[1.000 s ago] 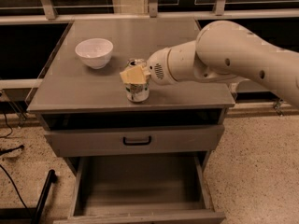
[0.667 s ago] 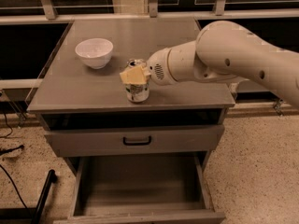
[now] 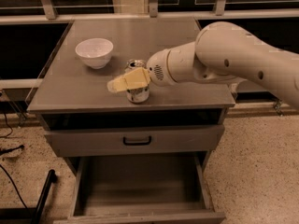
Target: Pick 7up can from middle drawer and place on counter
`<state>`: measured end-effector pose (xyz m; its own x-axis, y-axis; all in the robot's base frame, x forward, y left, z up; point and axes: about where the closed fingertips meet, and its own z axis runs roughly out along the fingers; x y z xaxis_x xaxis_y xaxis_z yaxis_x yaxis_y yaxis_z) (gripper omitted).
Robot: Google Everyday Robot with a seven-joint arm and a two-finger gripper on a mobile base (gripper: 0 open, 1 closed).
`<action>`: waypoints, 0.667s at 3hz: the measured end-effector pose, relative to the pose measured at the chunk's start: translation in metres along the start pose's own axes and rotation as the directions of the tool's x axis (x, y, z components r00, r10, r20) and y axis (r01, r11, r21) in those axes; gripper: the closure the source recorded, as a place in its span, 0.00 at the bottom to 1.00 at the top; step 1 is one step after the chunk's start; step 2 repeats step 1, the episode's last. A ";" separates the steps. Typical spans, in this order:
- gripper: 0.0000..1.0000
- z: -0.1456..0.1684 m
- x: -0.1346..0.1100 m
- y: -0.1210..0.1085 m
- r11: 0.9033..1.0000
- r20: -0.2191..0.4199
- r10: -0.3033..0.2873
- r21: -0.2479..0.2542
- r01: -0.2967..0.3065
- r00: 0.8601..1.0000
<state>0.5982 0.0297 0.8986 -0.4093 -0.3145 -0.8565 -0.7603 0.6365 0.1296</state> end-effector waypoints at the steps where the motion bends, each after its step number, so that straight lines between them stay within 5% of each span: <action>1: 0.00 0.000 0.000 0.000 1.000 0.000 0.000 0.000 0.000 1.000; 2: 0.00 0.000 0.000 0.000 1.000 0.000 0.000 0.000 0.000 1.000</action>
Offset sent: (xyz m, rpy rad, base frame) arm 0.0000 0.0000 0.0000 0.0000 0.0000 0.0000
